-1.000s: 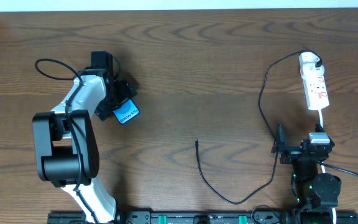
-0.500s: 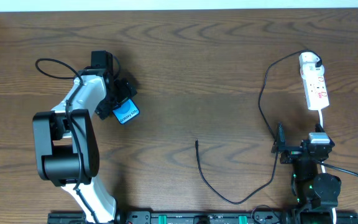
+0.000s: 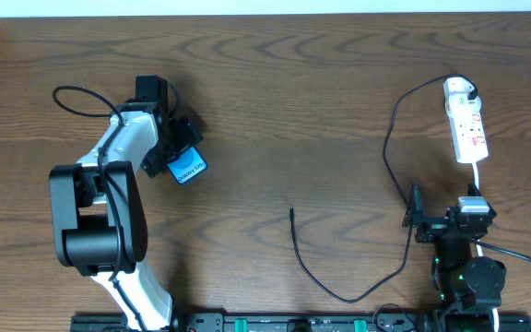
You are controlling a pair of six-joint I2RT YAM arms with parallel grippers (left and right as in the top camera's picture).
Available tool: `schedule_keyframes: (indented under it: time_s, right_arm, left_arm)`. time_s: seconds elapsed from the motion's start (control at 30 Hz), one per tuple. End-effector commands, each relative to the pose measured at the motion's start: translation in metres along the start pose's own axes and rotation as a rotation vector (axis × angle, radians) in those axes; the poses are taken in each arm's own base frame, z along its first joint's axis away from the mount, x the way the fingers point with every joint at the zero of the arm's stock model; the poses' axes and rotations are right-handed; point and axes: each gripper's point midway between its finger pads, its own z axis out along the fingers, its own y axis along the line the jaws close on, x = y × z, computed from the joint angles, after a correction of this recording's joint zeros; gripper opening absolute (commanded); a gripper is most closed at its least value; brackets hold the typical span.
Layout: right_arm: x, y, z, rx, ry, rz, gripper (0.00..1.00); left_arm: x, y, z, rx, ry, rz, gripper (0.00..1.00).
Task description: Plug charger to phone and switch on socket
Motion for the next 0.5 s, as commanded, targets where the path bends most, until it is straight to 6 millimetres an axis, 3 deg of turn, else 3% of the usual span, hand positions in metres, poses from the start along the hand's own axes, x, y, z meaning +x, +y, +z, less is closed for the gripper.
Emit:
schedule_keyframes:
  time_s: [0.0, 0.47]
  right_arm:
    - [0.0001, 0.0003, -0.0003, 0.001, -0.001, -0.015, 0.99]
    - [0.0001, 0.0003, -0.0003, 0.001, -0.001, -0.015, 0.99]
  left_arm:
    - [0.0046, 0.0076, 0.0122, -0.031, 0.026, 0.012, 0.98]
    - [0.0064, 0.0138, 0.0117, -0.064, 0.029, 0.021, 0.98]
